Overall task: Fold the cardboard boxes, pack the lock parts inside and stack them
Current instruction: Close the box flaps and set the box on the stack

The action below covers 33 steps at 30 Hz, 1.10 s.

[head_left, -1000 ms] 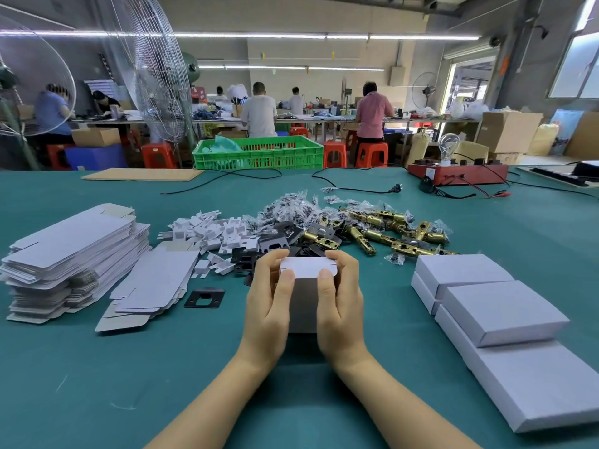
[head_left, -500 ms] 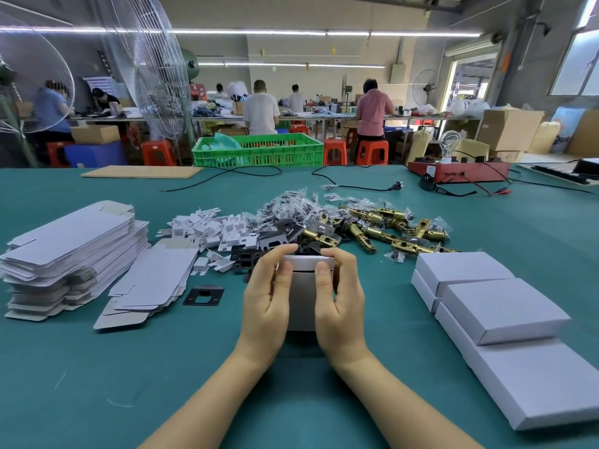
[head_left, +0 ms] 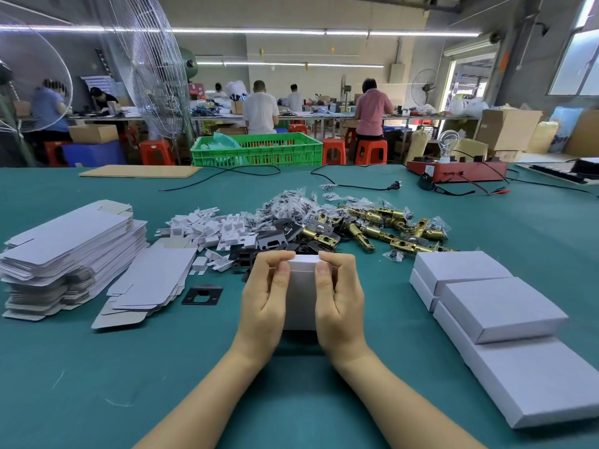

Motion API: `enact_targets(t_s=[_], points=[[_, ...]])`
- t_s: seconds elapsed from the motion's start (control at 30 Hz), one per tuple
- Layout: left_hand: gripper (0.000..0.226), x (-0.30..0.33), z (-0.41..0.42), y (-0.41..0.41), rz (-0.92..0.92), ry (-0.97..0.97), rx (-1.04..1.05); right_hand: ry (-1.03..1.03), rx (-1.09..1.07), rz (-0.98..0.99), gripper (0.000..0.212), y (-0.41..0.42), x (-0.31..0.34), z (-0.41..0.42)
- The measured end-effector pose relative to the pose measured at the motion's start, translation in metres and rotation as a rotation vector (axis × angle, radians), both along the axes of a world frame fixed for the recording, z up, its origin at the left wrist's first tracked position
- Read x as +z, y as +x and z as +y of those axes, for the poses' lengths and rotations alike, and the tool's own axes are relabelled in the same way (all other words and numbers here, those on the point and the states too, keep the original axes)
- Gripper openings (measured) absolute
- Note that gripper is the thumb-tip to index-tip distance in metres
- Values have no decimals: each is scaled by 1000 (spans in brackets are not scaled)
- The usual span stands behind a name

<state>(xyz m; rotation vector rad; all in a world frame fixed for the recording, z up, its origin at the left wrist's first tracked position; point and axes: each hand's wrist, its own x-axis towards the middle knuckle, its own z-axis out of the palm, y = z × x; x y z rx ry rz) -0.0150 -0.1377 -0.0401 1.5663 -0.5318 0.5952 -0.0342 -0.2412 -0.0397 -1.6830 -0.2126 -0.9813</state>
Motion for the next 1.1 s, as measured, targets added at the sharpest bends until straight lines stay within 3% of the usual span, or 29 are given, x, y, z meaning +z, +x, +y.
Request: enact_targets(t_s=[0.33, 0.73, 0.9, 1.1], points=[[13, 2, 4, 2, 30, 49, -15, 29, -19, -26, 19, 2, 0, 0], [14, 4, 9, 1, -41, 78, -22, 62, 18, 16, 4, 4, -5, 2], [18, -1, 10, 4, -76, 78, -52, -32, 12, 4, 15, 4, -8, -2], [23, -2, 12, 6, -136, 140, -19, -137, 43, -109, 10, 9, -9, -4]])
